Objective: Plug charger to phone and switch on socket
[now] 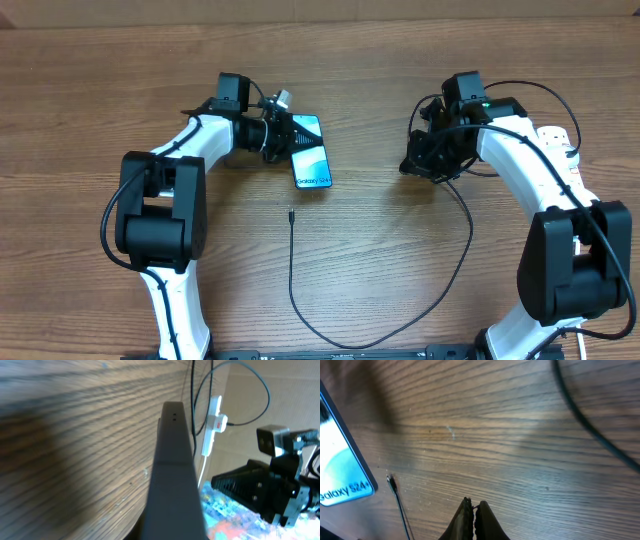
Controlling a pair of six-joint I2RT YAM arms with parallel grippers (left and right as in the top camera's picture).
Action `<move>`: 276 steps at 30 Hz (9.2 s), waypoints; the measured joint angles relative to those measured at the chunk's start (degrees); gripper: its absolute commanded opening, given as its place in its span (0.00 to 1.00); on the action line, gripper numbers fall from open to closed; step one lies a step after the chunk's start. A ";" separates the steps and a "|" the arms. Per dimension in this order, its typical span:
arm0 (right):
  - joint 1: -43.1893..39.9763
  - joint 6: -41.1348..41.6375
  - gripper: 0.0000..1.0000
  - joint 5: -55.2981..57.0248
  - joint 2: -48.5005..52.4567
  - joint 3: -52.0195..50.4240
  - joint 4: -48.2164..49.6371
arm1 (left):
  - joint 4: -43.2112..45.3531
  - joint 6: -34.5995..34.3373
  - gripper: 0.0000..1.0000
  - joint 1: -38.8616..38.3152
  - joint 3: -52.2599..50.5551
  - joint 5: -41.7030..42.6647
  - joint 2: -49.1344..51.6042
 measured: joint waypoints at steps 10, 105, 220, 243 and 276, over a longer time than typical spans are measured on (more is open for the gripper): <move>8.87 0.24 0.04 0.17 0.00 0.00 0.20 | -1.66 0.00 0.04 5.44 0.00 -0.72 0.00; 40.70 24.04 0.15 21.14 13.53 4.28 14.03 | -5.31 2.82 0.04 17.42 0.00 7.96 0.00; 14.29 22.32 0.22 19.41 14.32 6.23 2.99 | -5.29 2.82 0.04 17.42 0.00 9.53 0.00; 13.97 22.45 0.18 18.88 14.43 6.23 3.58 | -5.29 2.82 0.04 17.42 0.00 9.73 0.00; 13.97 22.43 0.31 18.27 14.40 6.27 4.00 | -5.29 2.82 0.04 17.42 0.00 9.73 0.00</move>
